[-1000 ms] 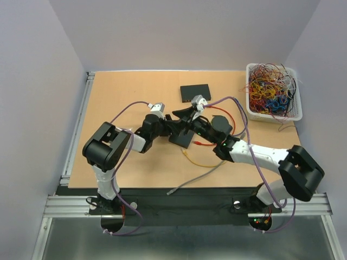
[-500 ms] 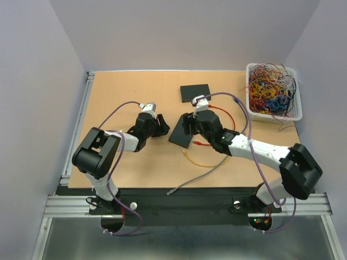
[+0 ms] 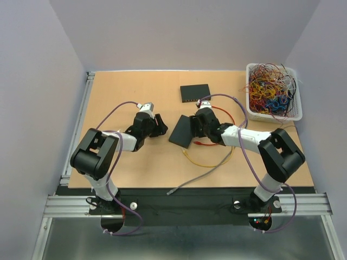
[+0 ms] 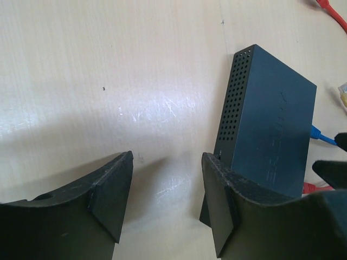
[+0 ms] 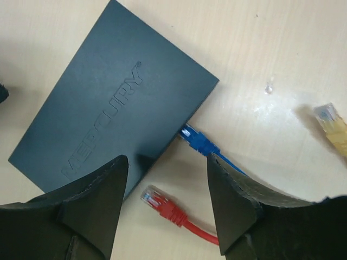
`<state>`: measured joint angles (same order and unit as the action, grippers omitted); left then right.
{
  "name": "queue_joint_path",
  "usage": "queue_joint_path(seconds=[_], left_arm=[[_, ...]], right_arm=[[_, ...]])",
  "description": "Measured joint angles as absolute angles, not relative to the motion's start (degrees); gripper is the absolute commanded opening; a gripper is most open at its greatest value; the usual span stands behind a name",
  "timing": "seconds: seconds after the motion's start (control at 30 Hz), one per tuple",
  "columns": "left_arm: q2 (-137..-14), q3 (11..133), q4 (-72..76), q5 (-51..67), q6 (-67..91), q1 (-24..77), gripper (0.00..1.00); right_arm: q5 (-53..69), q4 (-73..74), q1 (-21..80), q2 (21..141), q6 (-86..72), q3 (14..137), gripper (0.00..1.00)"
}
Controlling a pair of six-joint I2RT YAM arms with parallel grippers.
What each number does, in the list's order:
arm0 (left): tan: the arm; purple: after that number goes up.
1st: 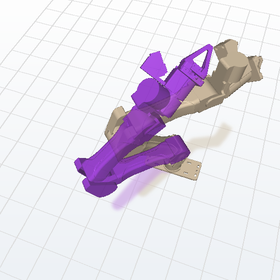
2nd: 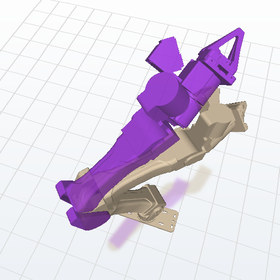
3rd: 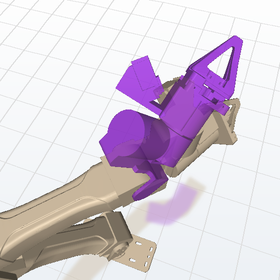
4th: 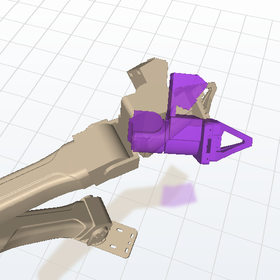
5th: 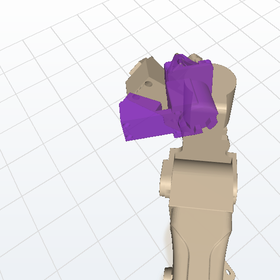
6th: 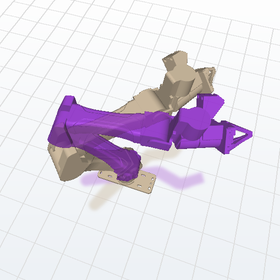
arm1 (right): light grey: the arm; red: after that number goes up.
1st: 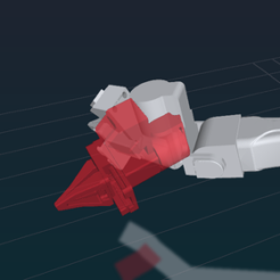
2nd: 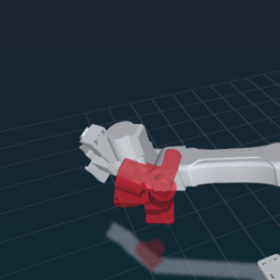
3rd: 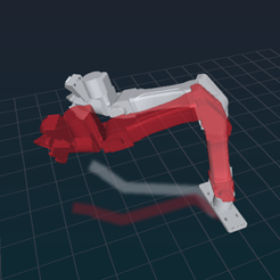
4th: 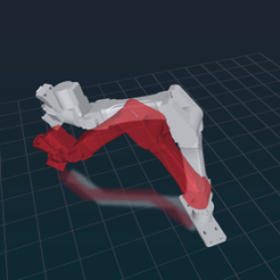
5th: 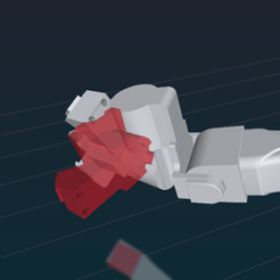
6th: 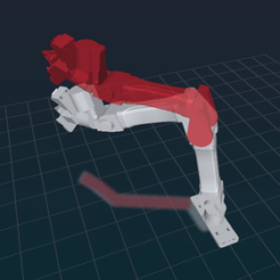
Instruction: Insert the plug into the switch port
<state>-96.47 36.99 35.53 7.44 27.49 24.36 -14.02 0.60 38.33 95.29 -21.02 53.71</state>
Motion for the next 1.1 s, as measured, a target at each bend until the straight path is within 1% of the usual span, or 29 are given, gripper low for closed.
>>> queue_joint_path(seconds=[0.23, 0.43, 0.77, 1.1], left_arm=[[-97.3, 38.8, 34.0, 8.7, 27.1, 23.9, 0.65], [-98.5, 40.3, 33.6, 10.1, 26.7, 23.9, 0.65], [-98.5, 40.3, 33.4, 10.7, 25.7, 23.1, 0.65], [-98.5, 41.5, 31.5, 10.9, 24.8, 19.1, 0.65]], right_arm=[[-8.2, -0.9, 37.6, 101.3, -24.6, 57.2, 0.59], [-3.4, -3.5, 37.6, 103.6, -27.4, 58.5, 0.55], [6.4, -8.8, 37.5, 108.2, -31.7, 61.1, 0.53], [14.0, -12.5, 39.2, 114.1, -34.7, 66.9, 0.54]])
